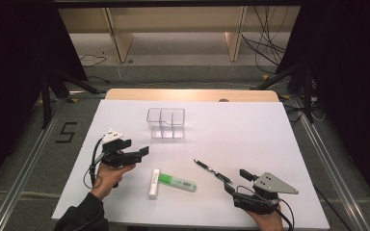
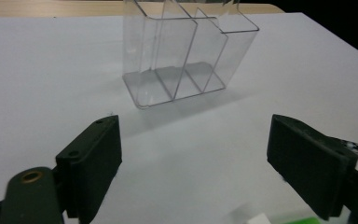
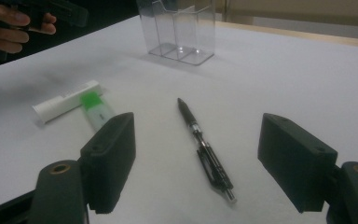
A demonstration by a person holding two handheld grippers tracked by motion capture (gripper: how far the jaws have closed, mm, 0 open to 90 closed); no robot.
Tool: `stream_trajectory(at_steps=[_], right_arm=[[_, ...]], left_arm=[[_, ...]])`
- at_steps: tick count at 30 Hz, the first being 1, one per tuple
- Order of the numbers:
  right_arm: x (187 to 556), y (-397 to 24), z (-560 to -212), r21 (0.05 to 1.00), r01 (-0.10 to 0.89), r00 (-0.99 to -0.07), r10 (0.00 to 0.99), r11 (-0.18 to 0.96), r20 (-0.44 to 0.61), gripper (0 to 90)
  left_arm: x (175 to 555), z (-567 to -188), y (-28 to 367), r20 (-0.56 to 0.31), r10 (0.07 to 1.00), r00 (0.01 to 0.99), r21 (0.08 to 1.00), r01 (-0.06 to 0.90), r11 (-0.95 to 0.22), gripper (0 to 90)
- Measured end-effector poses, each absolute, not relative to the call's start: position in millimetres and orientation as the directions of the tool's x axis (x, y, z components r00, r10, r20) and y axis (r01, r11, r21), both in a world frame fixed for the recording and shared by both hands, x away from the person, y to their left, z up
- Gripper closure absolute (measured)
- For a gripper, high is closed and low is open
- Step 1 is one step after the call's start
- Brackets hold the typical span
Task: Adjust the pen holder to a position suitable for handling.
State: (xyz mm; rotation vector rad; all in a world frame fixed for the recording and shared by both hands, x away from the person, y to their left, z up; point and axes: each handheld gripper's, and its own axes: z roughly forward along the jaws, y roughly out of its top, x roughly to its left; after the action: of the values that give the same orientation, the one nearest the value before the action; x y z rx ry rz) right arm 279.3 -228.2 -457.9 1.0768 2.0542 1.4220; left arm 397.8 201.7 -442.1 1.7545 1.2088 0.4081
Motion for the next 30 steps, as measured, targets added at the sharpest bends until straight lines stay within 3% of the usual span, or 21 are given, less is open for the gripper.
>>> stream_trajectory(at_steps=[6,15,21,23,30], right_arm=[[279,-229,-458,0.918,0.357,-0.611,0.787,0.176,0.087,28.7],[280,-229,-459,0.914,0.364,-0.610,0.787,0.177,0.091,28.8],[280,-229,-459,0.913,0.366,-0.614,0.784,0.182,0.090,28.7],[280,-229,-459,0.913,0.366,-0.615,0.783,0.182,0.090,28.7],[280,-228,-459,0.912,0.365,-0.620,0.779,0.184,0.091,28.7]], left_arm=[[421,-442,209,-0.218,0.877,0.429,0.824,0.563,-0.071,32.9],[459,-445,221,-0.205,0.915,0.346,0.801,0.597,-0.047,66.9],[481,-454,221,-0.223,0.920,0.323,0.785,0.618,-0.027,85.1],[488,-456,219,-0.227,0.922,0.314,0.779,0.627,-0.022,89.2],[506,-456,208,-0.233,0.916,0.328,0.770,0.638,-0.033,89.4]])
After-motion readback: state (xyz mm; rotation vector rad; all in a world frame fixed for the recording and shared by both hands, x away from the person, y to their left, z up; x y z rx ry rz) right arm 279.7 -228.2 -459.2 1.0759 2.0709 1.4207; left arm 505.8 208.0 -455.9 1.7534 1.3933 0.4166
